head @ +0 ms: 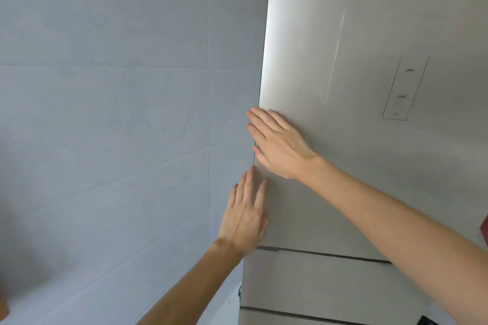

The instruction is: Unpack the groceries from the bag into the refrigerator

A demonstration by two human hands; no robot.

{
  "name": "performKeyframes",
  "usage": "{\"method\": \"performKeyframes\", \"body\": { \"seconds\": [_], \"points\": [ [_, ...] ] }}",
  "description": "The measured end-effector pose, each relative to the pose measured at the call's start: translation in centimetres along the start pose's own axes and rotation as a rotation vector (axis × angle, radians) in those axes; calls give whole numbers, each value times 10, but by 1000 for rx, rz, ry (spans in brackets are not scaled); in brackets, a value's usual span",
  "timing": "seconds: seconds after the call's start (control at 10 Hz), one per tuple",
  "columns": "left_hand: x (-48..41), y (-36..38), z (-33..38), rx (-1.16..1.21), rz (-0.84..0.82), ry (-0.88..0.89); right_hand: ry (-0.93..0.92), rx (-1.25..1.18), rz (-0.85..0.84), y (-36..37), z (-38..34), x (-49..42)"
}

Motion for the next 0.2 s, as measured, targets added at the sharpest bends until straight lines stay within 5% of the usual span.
{"method": "performKeyframes", "body": {
  "seconds": [0.2],
  "points": [
    [85, -52, -9, 10, -117, -185, 114, -310, -364, -30, -16, 95]
  ]
}}
Point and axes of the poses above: each hand's wrist, its own x-axis away from the middle knuckle, its own y-axis out of the palm, z = x × y, the point moved 9 cm from there along -x, towards the middle knuckle, and after that the axes turned 14 degrees about x, right-handed, at the moved point
